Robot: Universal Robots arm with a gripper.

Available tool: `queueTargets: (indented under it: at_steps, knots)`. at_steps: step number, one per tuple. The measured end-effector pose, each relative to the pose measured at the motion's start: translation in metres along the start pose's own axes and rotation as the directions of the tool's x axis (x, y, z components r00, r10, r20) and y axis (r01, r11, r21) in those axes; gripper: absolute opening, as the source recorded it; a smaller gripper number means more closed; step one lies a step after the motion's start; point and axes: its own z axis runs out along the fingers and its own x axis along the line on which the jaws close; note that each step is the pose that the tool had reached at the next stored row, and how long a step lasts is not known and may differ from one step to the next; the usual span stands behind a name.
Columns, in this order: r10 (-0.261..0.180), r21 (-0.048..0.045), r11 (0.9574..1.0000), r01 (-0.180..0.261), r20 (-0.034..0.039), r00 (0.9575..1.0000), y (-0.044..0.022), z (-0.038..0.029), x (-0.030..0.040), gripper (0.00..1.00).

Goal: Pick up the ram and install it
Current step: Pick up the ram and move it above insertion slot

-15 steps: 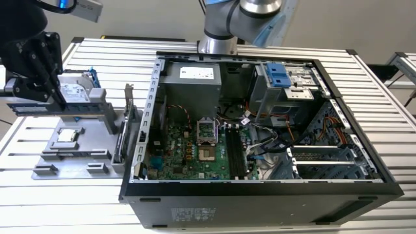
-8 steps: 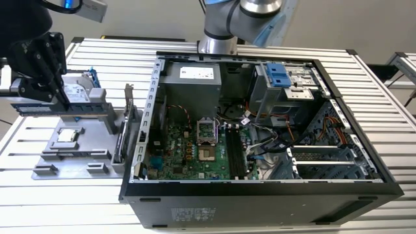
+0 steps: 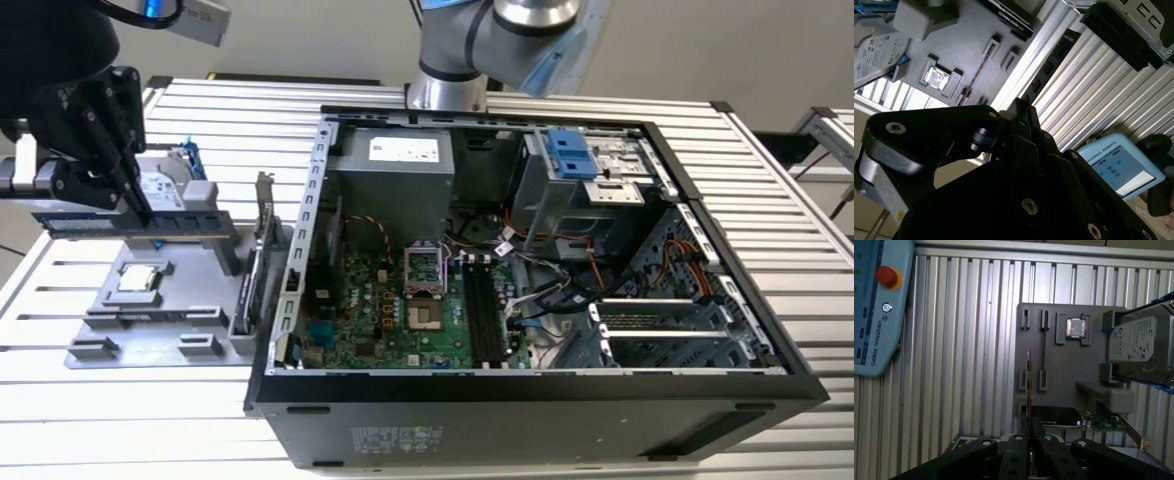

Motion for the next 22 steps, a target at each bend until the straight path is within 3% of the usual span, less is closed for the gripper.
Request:
queueTargets:
  at_steps: [22]
  knots:
    - [0.0,0.0001,1.0,0.0,0.0001,1.0,-0.0195,-0.0006,0.0009,0.0]
